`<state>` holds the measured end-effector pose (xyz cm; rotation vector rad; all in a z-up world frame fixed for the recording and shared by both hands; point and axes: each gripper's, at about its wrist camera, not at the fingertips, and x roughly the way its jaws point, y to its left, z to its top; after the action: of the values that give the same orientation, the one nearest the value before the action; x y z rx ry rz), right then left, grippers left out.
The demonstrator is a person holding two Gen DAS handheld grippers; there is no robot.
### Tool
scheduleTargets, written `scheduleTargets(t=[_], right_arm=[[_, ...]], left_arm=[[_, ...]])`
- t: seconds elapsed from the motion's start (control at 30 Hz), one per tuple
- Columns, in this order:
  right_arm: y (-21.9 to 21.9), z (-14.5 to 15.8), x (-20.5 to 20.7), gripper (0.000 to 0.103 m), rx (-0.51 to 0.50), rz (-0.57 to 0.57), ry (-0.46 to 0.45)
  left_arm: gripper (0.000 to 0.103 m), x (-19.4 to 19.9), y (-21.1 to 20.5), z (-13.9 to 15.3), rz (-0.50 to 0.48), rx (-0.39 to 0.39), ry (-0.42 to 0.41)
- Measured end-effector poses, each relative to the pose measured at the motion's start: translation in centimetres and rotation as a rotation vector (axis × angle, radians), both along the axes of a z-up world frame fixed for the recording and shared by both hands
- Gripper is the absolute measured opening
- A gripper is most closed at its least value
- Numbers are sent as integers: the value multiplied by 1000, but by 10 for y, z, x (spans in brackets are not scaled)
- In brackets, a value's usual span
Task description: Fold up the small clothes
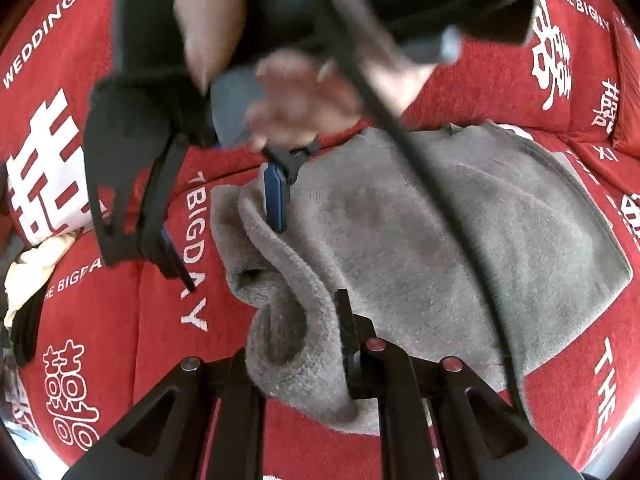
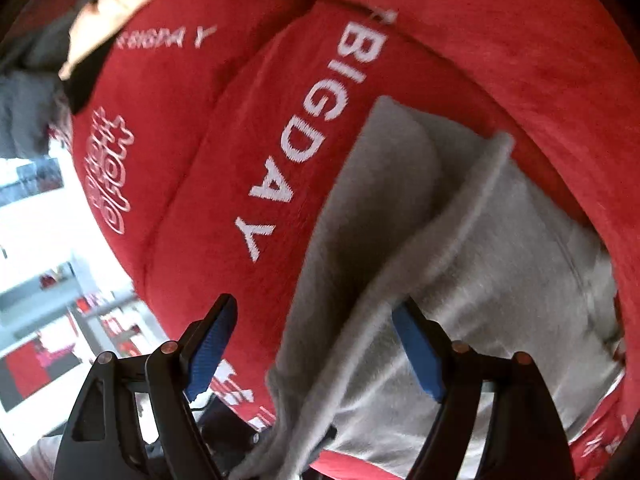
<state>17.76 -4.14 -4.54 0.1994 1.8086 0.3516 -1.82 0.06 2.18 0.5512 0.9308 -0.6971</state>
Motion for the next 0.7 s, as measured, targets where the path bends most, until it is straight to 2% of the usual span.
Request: scheduleTargets(t=[0.07, 0.1, 0.13, 0.17, 0.2, 0.37, 0.53, 0.7], right_arm=[[5, -8, 1, 82, -46, 26, 7], [6, -11, 1, 72, -66, 33, 3], [5, -11, 0, 40, -96, 40, -11], [2, -11, -1, 25, -127, 43, -37], [-5, -8, -4, 15, -113, 23, -63], [-59, 30, -38, 14, 123, -177, -203], [-128, 71, -93, 14, 382, -417, -337], [-198, 103, -163, 14, 510, -613, -483]], left_arm=[[14, 2, 0, 0, 4, -3, 6], [14, 2, 0, 1, 7, -3, 7], [14, 4, 0, 2, 10, -2, 12], [14, 5, 0, 4, 11, -7, 21], [14, 6, 1, 9, 11, -21, 35], [14, -3, -6, 39, -39, -79, 53], [14, -33, -30, 73, -145, -127, 21], [14, -71, -77, 100, -287, -171, -5]])
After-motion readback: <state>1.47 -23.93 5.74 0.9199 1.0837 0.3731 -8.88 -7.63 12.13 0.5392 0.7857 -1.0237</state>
